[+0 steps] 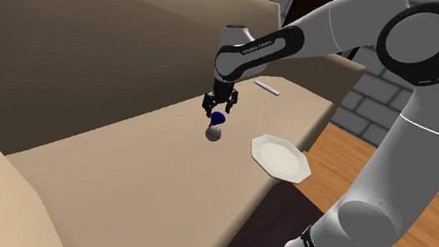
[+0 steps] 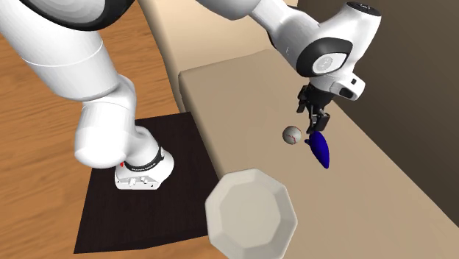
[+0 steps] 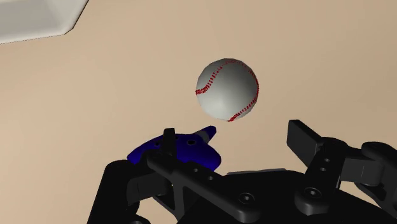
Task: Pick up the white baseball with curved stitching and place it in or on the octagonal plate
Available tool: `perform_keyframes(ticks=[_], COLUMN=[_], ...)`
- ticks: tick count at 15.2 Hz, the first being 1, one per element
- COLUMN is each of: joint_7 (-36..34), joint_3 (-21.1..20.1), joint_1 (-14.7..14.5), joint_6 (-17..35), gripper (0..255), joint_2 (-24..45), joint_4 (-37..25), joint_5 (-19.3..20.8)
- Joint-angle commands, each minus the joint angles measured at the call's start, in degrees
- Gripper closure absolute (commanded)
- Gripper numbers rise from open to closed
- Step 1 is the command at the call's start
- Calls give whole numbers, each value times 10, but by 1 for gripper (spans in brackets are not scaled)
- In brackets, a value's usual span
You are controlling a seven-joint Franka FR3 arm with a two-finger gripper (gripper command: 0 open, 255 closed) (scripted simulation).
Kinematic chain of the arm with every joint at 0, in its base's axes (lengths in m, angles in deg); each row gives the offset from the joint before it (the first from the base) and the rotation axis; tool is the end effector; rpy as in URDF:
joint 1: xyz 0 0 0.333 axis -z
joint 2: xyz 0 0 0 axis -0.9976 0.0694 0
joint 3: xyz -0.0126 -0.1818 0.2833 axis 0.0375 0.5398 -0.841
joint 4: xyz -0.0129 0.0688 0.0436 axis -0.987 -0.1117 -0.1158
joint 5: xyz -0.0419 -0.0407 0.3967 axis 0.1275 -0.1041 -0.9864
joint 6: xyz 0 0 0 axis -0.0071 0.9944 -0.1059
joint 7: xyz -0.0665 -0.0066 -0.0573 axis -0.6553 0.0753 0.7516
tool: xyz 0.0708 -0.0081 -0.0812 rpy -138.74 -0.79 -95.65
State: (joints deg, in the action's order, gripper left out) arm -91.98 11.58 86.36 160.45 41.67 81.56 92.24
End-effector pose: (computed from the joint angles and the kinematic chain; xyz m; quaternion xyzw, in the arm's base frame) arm 0.5726 -0.0003 0.3562 0.9975 -0.0431 -0.0175 0.0524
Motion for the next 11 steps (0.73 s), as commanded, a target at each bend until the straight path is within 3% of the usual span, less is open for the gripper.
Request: perform_keyframes(ticks=[1,6,11], joint_7=[-2,-4,-4], joint_3=[1,3,3], joint_1=[0,2,2], joint_6=[17,50,49], gripper=[0,0,0], joint_2=[13,33,33], joint_4=[3,15,15], joint_5=[2,6,6])
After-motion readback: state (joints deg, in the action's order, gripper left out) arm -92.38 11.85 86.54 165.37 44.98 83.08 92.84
